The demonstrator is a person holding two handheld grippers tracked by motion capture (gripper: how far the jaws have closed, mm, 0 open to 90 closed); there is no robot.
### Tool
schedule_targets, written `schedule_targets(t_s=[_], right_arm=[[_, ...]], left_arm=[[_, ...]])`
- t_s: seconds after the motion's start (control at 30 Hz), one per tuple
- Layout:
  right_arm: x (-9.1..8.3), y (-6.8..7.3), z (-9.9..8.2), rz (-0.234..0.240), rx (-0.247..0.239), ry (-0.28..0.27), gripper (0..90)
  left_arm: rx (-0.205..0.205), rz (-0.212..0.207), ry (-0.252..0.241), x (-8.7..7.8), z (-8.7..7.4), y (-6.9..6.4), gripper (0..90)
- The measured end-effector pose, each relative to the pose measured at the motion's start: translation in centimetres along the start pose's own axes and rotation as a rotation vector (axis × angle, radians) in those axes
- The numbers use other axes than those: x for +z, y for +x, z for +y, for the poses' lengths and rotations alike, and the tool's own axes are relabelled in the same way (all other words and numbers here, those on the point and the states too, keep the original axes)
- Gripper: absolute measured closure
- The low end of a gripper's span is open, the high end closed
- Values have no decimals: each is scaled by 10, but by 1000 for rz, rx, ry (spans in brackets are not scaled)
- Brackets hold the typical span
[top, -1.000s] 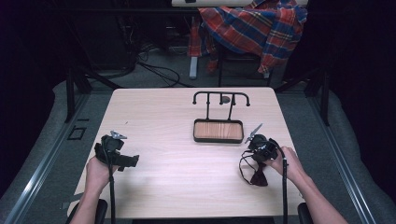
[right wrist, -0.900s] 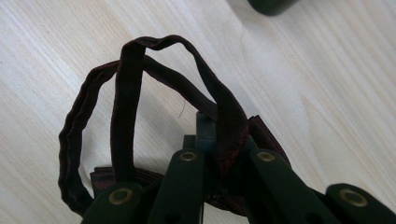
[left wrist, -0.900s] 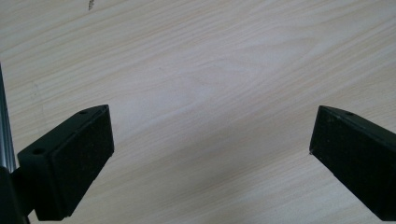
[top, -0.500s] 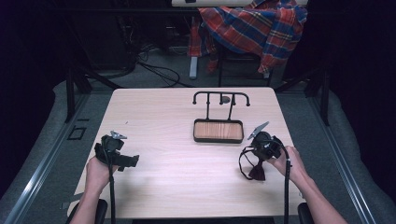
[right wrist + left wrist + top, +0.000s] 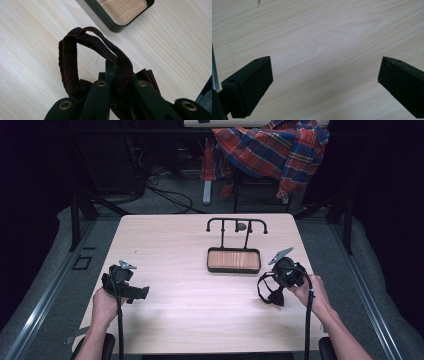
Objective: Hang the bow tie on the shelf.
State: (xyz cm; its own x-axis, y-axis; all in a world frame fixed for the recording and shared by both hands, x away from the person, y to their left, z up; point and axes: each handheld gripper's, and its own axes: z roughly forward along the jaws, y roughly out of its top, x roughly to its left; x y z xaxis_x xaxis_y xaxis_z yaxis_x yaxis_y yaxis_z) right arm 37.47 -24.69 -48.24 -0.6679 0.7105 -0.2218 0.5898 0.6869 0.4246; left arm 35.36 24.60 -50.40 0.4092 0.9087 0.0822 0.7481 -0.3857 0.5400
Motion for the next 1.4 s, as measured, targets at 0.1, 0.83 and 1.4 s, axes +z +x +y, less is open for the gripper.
schedule_targets(t_s=[0.1,0.83,1.4], right_arm=[[-3,-1,1,-4,16,-23,882],[-19,-10,14,-64,82,-104,882],[-32,-28,28,-84,150,-177,882]], left_arm=[[-2,2,1,0,0,0,0],[1,2,8,1,0,-1,0],[2,3,11,0,-1,0,0]])
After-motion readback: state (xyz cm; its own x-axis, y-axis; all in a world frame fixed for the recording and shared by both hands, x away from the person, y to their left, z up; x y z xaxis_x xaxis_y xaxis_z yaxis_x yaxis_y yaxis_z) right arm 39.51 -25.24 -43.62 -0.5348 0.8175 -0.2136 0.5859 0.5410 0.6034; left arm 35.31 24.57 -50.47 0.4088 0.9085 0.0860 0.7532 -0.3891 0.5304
